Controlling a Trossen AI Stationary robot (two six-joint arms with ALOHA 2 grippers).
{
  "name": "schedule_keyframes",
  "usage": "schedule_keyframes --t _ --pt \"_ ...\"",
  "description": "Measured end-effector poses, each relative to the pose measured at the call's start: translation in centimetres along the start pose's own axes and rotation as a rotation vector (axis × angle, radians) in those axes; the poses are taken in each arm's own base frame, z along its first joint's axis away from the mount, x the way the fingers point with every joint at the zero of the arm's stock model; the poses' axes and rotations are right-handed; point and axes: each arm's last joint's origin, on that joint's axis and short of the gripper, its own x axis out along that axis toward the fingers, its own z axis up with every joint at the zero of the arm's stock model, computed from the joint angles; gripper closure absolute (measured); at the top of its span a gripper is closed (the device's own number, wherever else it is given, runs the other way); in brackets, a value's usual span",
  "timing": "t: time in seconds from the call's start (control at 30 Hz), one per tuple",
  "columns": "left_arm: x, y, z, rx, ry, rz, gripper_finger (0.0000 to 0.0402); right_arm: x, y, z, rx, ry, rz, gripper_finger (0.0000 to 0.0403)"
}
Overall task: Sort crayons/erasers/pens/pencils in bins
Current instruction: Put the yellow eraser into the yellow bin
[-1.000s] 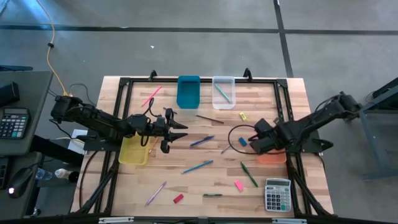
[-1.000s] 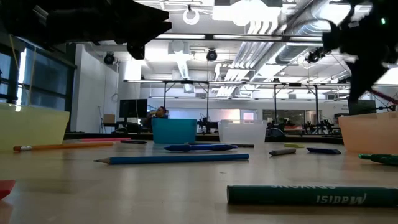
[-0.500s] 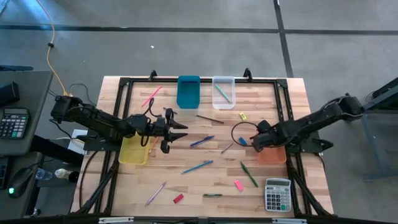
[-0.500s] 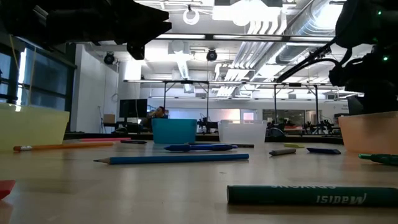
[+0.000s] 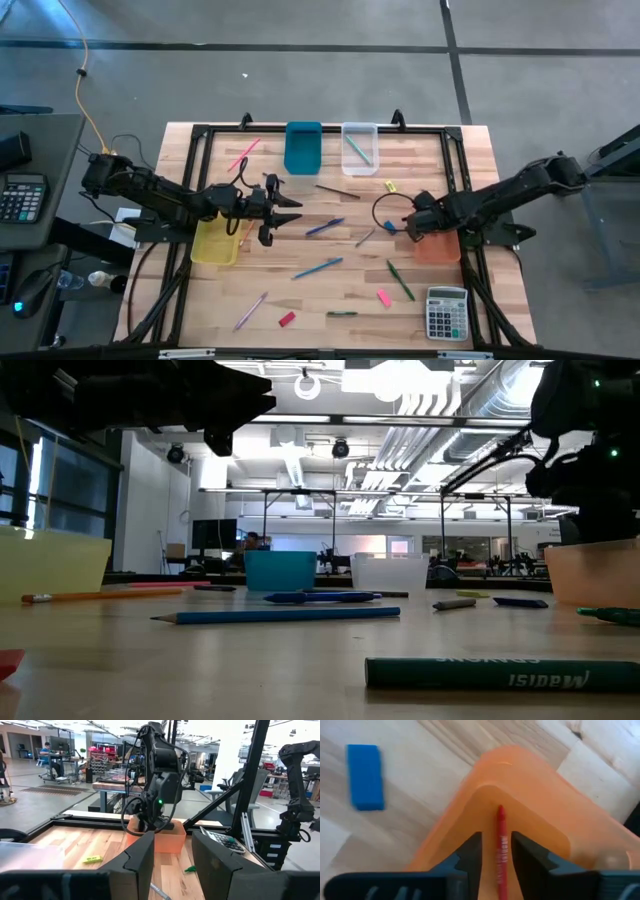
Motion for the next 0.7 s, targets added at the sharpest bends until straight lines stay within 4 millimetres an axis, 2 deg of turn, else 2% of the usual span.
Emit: schedule_keyframes --t 0.2,0.37,0.5,0.7 --pt "0.0 0.1 0.0 0.001 0.0 0.003 0.028 -4.0 0.0 1.2 -0.041 0.03 -0.052 0.0294" --pt "0.0 0.6 -0.2 0.003 0.02 0.025 0.0285 -7.3 0.1 2.4 -0.113 -0.023 -0.055 0.0336" --pt "0.0 1.0 -0.3 0.005 0.038 0.046 0.031 -8.6 0.8 3.2 -0.213 -0.123 -0.005 0.0392" --pt "0.0 2.0 -0.5 -0.02 0.068 0.046 0.0383 -8.8 2.2 5.3 -0.291 -0.281 0.116 0.0398"
